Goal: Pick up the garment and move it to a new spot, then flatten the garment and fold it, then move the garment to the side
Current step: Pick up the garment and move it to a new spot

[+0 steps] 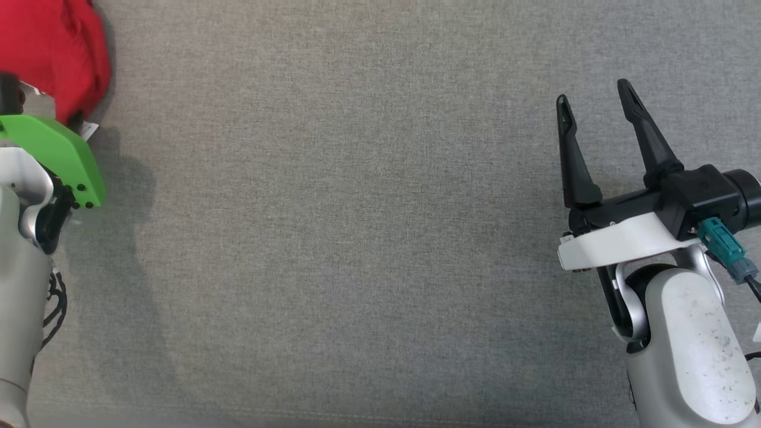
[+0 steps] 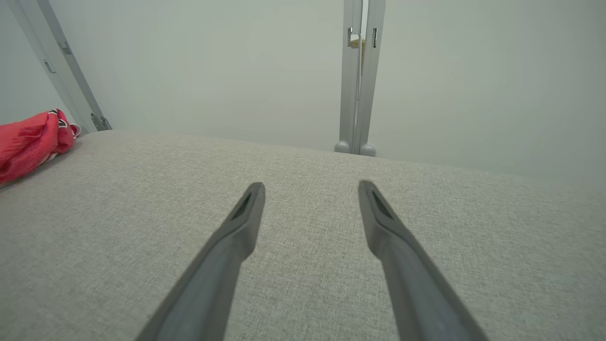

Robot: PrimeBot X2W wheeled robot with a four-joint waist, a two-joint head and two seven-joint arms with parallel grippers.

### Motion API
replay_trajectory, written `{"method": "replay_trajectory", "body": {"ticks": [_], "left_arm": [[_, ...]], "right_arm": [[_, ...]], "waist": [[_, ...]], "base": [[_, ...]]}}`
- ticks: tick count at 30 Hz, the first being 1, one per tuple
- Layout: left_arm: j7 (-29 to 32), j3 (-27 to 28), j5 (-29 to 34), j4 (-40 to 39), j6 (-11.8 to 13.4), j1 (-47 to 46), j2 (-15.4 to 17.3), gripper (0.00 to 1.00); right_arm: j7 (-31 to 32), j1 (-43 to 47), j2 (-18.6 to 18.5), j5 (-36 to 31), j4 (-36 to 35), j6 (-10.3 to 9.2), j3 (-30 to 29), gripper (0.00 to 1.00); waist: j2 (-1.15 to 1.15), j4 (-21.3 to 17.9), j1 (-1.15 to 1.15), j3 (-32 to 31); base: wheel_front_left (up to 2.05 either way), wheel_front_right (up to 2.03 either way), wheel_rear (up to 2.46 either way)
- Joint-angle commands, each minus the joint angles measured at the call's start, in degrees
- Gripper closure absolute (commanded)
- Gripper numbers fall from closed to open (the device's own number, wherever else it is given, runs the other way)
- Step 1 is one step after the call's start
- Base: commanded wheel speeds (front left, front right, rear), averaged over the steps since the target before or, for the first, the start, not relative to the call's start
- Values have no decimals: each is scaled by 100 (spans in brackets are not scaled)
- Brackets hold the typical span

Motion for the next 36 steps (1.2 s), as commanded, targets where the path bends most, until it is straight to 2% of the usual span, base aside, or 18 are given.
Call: {"method": "replay_trajectory", "body": {"ticks": [1, 11, 16, 22, 29, 33, 36], "left_arm": [[-103, -44, -62, 14, -8, -142, 93, 100], [-640, -618, -100, -419, -8, -563, 427, 100], [-752, -1020, -176, -915, -8, -896, 385, 100], [-864, -1442, -390, -1522, -8, -1410, 113, 100], [-994, -1639, -846, -2032, -8, -2062, -432, 100], [-993, -1699, -1031, -2060, -8, -2094, -598, 100], [-984, -1779, -1167, -1951, -8, -1746, -627, 100]], "right_arm": [[-59, -3, -18, 50, 62, -9, 2, 0], [-394, 194, -17, 373, 571, -9, -111, 0], [-575, 346, -16, 580, 854, -9, -261, 0], [-747, 533, -18, 750, 1162, -9, -403, 0], [-880, 688, -14, 899, 1373, -9, -514, 0], [-929, 696, -15, 983, 1442, -9, -522, 0], [-965, 709, -15, 1016, 1480, -9, -564, 0]], "waist": [[0, 7, -1, -166], [0, -206, -1, -1058], [0, -449, -1, -1533], [0, -894, -1, -1986], [0, -1356, -1, -2161], [0, -1517, -1, -2111], [0, -1562, -1, -2037]], "base": [[0, 0, 0], [0, 0, 0], [0, 0, 0], [0, 0, 0], [0, 0, 0], [0, 0, 0], [0, 0, 0]]}}
